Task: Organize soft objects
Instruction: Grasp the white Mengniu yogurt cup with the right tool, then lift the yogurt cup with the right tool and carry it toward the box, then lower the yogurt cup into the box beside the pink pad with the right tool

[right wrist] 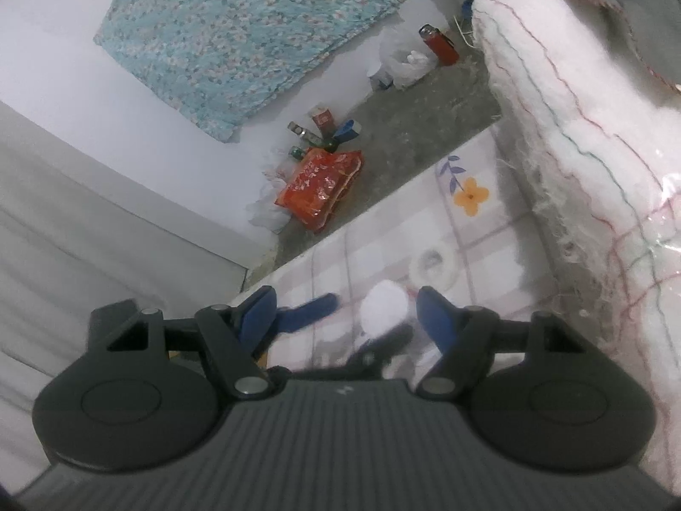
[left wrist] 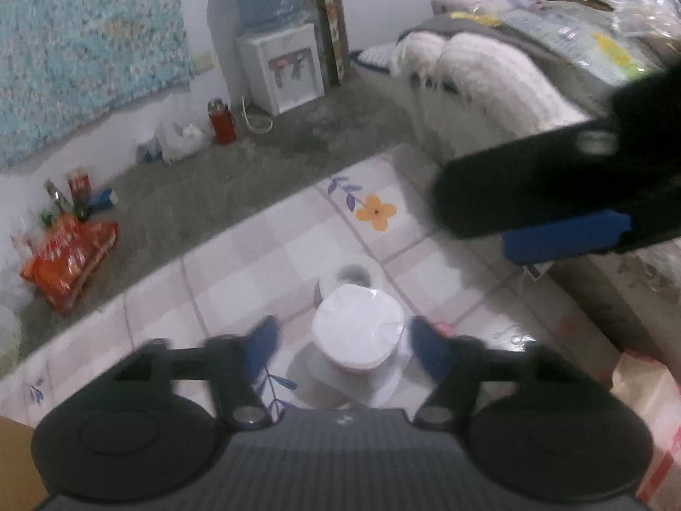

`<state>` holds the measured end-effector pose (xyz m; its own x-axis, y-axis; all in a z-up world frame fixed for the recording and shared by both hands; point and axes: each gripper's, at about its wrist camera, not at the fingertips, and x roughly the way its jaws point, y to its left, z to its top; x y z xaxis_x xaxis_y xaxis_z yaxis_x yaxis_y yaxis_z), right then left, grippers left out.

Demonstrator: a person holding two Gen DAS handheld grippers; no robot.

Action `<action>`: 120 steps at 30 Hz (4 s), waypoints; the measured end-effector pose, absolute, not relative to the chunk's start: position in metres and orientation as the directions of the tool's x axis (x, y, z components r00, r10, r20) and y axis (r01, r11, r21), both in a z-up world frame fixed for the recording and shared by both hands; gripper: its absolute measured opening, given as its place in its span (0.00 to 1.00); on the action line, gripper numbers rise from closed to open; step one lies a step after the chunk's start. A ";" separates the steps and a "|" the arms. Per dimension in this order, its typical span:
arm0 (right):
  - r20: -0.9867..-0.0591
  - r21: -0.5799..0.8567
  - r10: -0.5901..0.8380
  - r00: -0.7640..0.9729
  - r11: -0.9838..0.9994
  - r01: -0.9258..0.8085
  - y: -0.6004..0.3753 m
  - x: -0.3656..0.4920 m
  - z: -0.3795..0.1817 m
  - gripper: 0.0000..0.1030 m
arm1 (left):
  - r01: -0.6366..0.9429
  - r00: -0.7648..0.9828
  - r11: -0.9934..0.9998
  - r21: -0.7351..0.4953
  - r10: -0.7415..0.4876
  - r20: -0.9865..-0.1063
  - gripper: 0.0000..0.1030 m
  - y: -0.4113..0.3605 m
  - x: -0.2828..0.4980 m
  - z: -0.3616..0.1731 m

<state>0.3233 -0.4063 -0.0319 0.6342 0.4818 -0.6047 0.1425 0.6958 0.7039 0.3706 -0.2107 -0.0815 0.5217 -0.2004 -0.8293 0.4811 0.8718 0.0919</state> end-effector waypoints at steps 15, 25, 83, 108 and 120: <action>-0.436 0.835 0.548 0.714 0.543 0.093 -0.424 0.316 -0.049 0.80 | 0.170 0.455 0.884 -0.435 -0.462 -0.761 0.49 -0.107 0.370 -0.035; -0.030 0.999 0.647 0.762 0.005 0.035 -0.397 0.287 -0.082 0.95 | 0.161 0.463 0.557 -0.815 -0.772 -0.436 0.48 -0.059 0.312 0.031; -0.856 0.360 0.416 0.308 0.906 -0.222 -0.257 0.167 -0.054 0.72 | 0.641 0.490 0.767 -0.030 -0.439 -0.753 0.73 -0.097 0.090 -0.062; -0.772 0.563 0.531 0.349 0.826 -0.011 -0.290 0.154 -0.058 0.23 | 0.546 0.502 0.837 -0.034 -0.359 -0.787 0.63 -0.127 0.107 -0.079; -0.700 0.616 0.632 0.332 0.770 -0.168 -0.209 0.102 0.038 0.24 | 0.439 0.595 0.891 -0.120 -0.388 -0.704 0.63 -0.033 0.023 0.022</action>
